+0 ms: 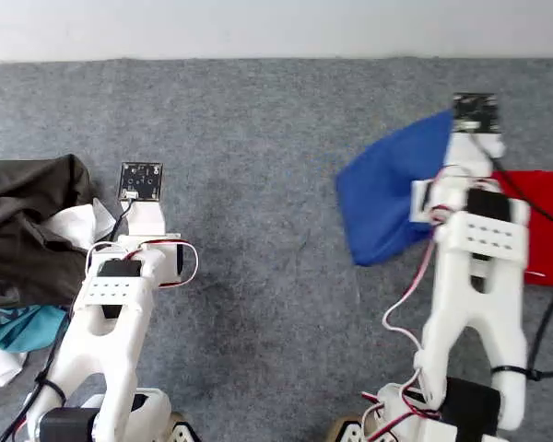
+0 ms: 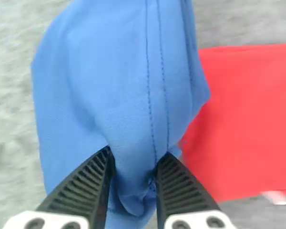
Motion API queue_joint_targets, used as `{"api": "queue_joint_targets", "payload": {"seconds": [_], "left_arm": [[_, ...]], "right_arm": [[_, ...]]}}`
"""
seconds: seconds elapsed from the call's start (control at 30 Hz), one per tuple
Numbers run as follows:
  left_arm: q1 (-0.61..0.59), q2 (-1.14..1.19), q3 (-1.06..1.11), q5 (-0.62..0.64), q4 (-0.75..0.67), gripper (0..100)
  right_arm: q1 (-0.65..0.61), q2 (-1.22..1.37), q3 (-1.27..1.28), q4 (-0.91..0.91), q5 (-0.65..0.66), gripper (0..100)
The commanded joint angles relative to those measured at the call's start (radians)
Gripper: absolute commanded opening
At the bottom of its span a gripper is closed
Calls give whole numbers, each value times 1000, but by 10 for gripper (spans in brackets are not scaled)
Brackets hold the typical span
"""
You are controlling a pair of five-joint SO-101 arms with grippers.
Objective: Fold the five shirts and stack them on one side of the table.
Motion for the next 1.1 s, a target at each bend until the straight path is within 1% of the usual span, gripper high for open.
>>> {"api": "queue_joint_targets", "payload": {"seconds": [0.0,0.27,0.4,0.53,0.77,0.83,1.0,1.03,1.07], "left_arm": [[-3,0,-36,6,-14,12],[-3,0,-36,6,-14,12],[-3,0,-36,6,-14,12],[-3,0,-36,6,-14,12],[2,0,-36,-5,-12,12],[3,0,-36,-11,-12,12],[2,-6,-36,-12,-12,12],[-2,-6,-38,-12,-12,12],[-5,-8,-38,-12,-12,12]], "right_arm": [[110,-50,-104,-15,75,8],[308,-47,-144,-24,218,8],[392,-45,-138,-79,244,8],[438,13,-147,-104,247,12],[483,134,-206,-150,247,20],[484,159,-218,-150,278,76],[504,173,-226,-150,296,344],[513,170,-238,-147,296,374],[521,162,-253,-143,296,382]]}}
